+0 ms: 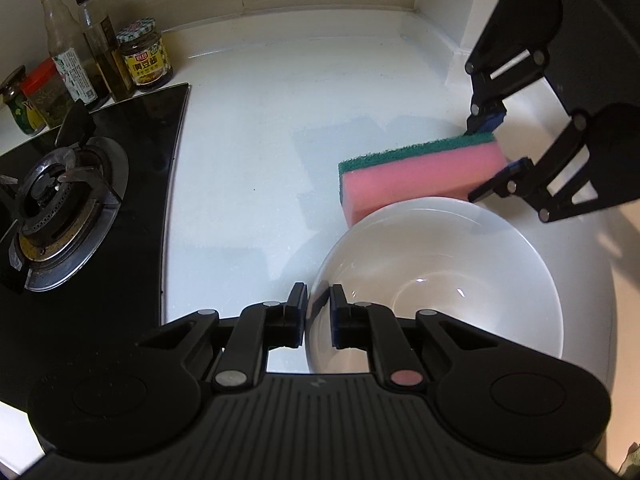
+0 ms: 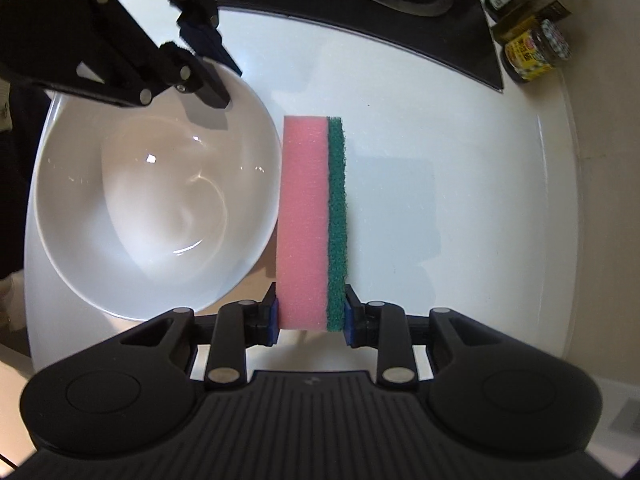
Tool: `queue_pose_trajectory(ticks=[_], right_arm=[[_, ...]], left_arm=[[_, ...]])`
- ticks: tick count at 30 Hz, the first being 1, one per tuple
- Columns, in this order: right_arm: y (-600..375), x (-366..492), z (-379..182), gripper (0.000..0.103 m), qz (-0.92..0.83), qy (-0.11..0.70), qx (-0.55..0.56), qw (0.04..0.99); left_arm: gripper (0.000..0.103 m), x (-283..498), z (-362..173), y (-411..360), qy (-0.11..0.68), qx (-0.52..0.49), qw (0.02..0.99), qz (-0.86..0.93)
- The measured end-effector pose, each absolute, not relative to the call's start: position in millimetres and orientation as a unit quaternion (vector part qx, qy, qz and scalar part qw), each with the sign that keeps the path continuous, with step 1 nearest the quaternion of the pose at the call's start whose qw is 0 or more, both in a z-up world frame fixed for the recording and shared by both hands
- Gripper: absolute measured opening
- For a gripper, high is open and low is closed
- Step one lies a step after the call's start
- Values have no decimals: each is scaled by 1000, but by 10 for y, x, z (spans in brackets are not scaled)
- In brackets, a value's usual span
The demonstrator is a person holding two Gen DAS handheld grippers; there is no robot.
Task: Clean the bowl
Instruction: 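Lift the sponge out of the bowl with the right gripper, hold it beside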
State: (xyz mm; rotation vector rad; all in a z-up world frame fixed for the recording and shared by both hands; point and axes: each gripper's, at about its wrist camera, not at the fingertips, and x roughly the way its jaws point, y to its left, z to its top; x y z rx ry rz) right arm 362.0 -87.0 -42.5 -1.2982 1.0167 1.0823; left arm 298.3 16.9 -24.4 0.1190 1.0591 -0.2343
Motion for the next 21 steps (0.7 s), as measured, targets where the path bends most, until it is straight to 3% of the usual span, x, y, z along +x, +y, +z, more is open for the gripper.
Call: queue_pose_trajectory(ticks=[15,21], right_arm=[[-1241,2978,-406,25,363,437,-513,643],[-1418,2685,-401,25,298,463,-417,723]], left_arm=[[16,2985,-241,135,499,50,860,-94],[19,2977,-247,125,496,49,863,-83]])
